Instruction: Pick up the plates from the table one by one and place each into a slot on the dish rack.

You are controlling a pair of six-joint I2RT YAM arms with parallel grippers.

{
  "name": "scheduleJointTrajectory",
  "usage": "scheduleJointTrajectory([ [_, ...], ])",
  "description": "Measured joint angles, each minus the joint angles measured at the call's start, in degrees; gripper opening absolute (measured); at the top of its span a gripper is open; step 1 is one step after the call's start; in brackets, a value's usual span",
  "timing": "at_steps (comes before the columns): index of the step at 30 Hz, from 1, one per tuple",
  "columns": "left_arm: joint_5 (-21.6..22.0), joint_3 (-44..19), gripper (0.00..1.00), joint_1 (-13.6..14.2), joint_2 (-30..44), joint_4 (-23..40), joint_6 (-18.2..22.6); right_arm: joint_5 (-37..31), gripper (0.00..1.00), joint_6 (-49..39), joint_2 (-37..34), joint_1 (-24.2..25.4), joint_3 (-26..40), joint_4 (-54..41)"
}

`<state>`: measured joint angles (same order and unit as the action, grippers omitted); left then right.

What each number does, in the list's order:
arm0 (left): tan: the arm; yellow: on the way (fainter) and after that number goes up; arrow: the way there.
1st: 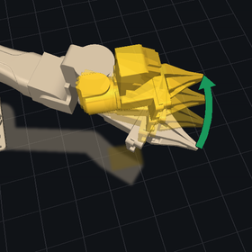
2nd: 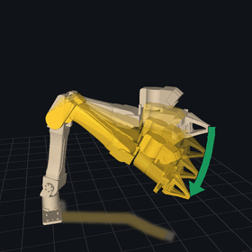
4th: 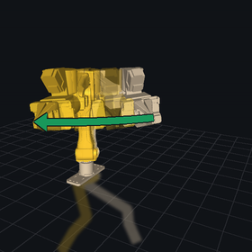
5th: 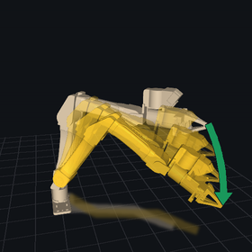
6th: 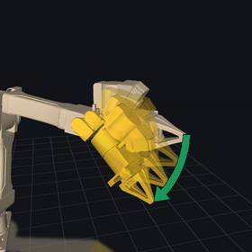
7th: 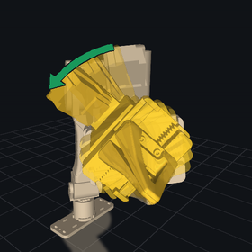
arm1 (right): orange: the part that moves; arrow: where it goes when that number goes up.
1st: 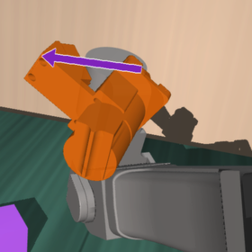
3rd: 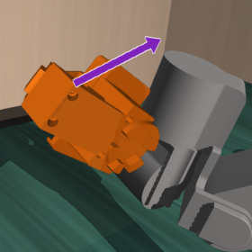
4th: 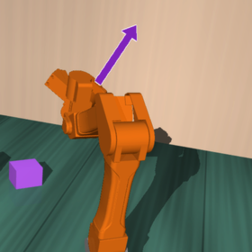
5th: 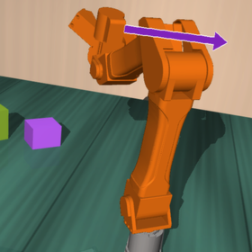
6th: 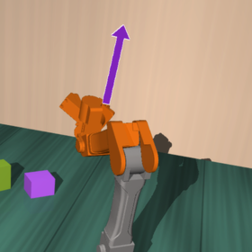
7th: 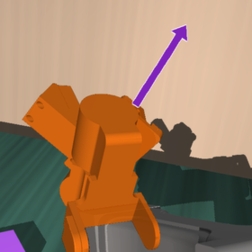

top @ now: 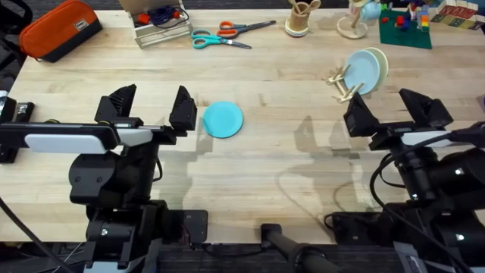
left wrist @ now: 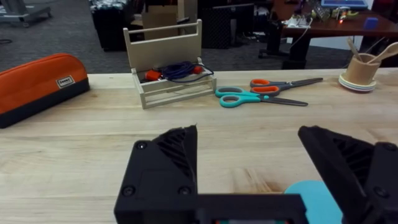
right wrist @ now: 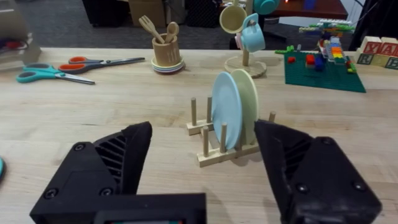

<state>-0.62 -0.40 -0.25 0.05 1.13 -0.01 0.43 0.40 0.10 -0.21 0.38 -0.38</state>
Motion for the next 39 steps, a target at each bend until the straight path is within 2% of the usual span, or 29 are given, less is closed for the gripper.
scheduleJointTrajectory([
  [22,-0.19,0.00,0.994,0.01,0.00,0.42,0.02,0.02,0.993,0.02,0.00,0.00,0.04,-0.44],
  [31,-0.94,-0.02,0.994,0.01,0.00,-1.73,0.02,0.00,0.994,0.01,0.00,0.00,0.07,-0.48],
  [35,-1.11,-1.16,0.993,0.00,0.00,2.83,0.02,0.00,0.992,-0.95,0.00,0.00,0.17,-0.76],
  [39,-1.27,-6.88,0.993,0.00,0.00,10.62,-0.02,0.22,0.992,-1.72,-0.05,0.00,2.49,-5.75],
])
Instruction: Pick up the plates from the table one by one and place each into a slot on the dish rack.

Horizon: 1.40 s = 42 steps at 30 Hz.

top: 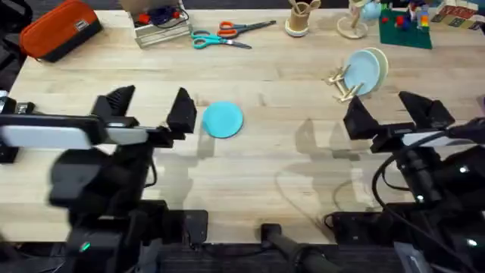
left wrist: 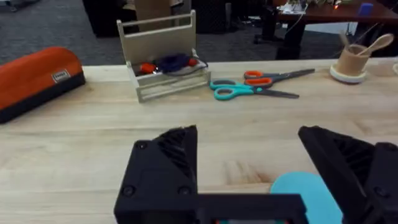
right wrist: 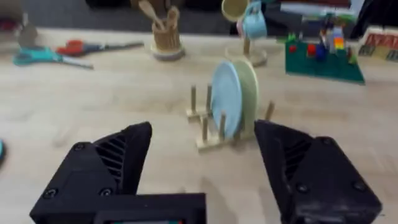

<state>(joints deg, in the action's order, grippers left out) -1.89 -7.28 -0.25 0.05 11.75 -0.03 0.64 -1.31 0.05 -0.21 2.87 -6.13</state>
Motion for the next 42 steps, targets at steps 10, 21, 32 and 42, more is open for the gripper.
scheduleJointTrajectory([
  [10,0.04,-23.05,0.993,0.00,1.56,19.71,-2.35,0.46,0.992,-0.40,-0.65,0.00,19.29,-27.68],
  [21,0.15,-45.11,0.993,0.00,17.49,39.24,-3.45,0.46,0.992,-0.40,-13.93,0.00,39.22,-41.99],
  [32,0.15,-63.23,0.994,0.00,36.55,57.04,-3.17,0.66,0.992,-0.40,-34.77,0.00,52.13,-50.64],
  [42,-0.08,-80.04,0.993,0.00,54.92,71.49,-2.99,0.66,0.992,-0.40,-48.87,0.00,65.81,-58.14],
])
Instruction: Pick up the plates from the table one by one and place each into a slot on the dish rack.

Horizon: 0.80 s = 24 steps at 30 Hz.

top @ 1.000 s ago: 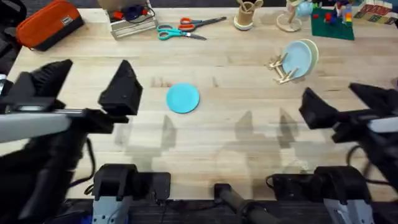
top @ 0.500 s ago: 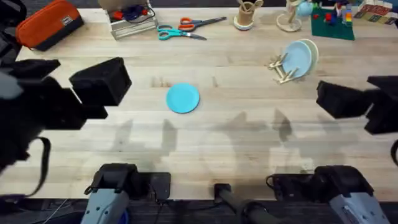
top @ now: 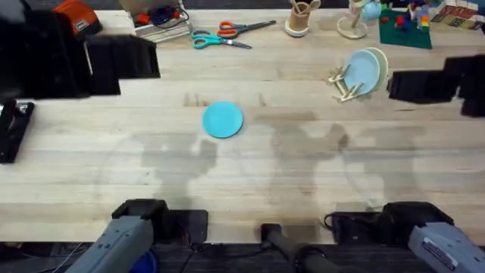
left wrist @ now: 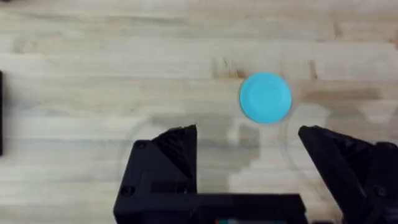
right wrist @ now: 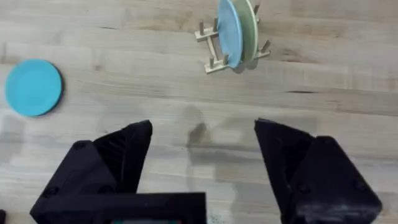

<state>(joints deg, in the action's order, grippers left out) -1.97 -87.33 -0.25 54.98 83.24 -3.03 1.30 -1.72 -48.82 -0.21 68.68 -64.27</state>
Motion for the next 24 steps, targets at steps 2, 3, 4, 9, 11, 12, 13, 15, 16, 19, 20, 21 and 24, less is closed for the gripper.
scheduleJointTrajectory([
  [2,-0.14,-3.01,0.993,0.00,3.02,2.98,0.00,0.00,0.993,0.00,-1.49,0.00,2.43,-1.43],
  [3,-0.19,-4.29,0.993,0.00,4.40,4.51,0.01,0.00,0.993,0.00,-2.22,0.00,3.75,-2.42],
  [4,-0.34,-5.60,0.993,0.00,5.93,6.20,0.00,0.00,0.993,0.00,-2.89,0.00,4.95,-3.38],
  [9,-1.70,-10.20,0.993,0.00,11.92,13.22,0.00,0.00,0.994,-0.02,-6.14,0.00,10.25,-8.26],
  [11,-2.15,-11.21,0.993,0.00,13.75,13.60,0.01,0.00,0.993,0.00,-7.53,0.00,11.93,-10.45],
  [12,-2.42,-11.50,0.993,0.00,14.52,13.60,0.02,0.00,0.993,0.00,-8.33,0.00,12.82,-11.66],
  [13,-2.56,-11.63,0.993,0.00,15.10,13.60,0.01,0.00,0.992,0.00,-9.06,0.00,13.51,-12.54],
  [15,-2.81,-11.65,0.993,0.00,16.02,13.60,0.02,0.00,0.992,0.00,-10.69,0.00,14.91,-14.82],
  [16,-2.84,-11.65,0.992,0.00,16.30,13.60,0.01,0.00,0.993,-0.01,-11.38,0.00,15.38,-15.66],
  [19,-2.94,-11.65,0.993,0.00,16.48,13.59,0.02,0.00,0.993,0.00,-13.22,0.00,16.01,-16.32],
  [20,-2.94,-11.65,0.993,0.00,16.46,13.59,0.02,0.00,0.993,0.00,-13.66,0.00,16.03,-16.30],
  [21,-2.94,-11.65,0.992,0.00,16.46,13.60,0.02,0.00,0.993,0.00,-14.03,0.00,16.03,-16.26],
  [24,-2.94,-11.65,0.993,0.00,16.48,13.59,0.02,0.00,0.995,0.00,-14.65,0.00,16.03,-15.80],
])
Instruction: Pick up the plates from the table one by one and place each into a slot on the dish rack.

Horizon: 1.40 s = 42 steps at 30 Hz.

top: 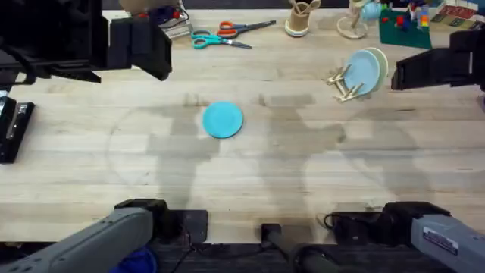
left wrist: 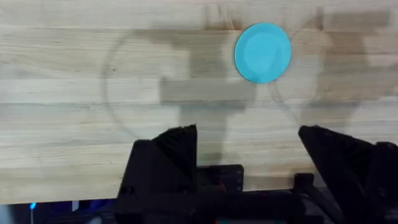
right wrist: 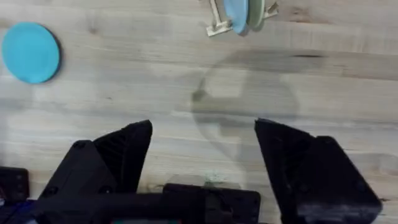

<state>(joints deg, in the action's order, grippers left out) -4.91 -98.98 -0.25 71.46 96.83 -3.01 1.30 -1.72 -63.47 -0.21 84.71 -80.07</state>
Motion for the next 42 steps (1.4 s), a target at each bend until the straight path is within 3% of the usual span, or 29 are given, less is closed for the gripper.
scheduleJointTrajectory([
  [5,-0.01,-0.02,0.994,0.00,0.00,0.00,-0.02,0.00,0.994,-0.01,-0.01,0.00,0.02,0.66],
  [6,-0.07,-0.02,0.927,0.00,0.00,0.00,-0.24,0.00,0.996,-0.01,-0.01,0.00,0.02,0.69],
  [11,-0.24,-0.02,0.163,0.00,0.00,0.00,-0.06,0.00,0.993,0.00,-0.01,0.00,0.02,0.72],
  [12,-0.25,-0.02,0.074,0.00,0.00,-0.01,0.15,0.00,0.993,-0.02,-0.02,0.00,0.02,0.72],
  [13,-0.26,-0.02,0.051,0.00,0.00,0.00,0.17,0.00,0.993,-0.02,-0.01,0.00,0.02,0.71],
  [23,-1.18,-0.02,0.041,0.00,0.00,0.00,0.15,0.00,0.993,-0.01,-0.01,0.00,0.04,0.72],
  [33,-10.89,0.06,0.042,-0.90,2.84,-0.20,3.82,0.00,0.994,0.00,-0.01,0.00,0.04,0.72],
  [37,-15.02,4.37,0.042,-3.47,3.47,-4.01,5.79,0.00,0.995,-0.02,-0.01,0.00,0.04,0.72],
  [42,-21.07,14.33,0.041,-6.56,3.49,-10.30,8.43,0.00,0.993,-0.02,-0.01,0.00,0.04,0.71],
])
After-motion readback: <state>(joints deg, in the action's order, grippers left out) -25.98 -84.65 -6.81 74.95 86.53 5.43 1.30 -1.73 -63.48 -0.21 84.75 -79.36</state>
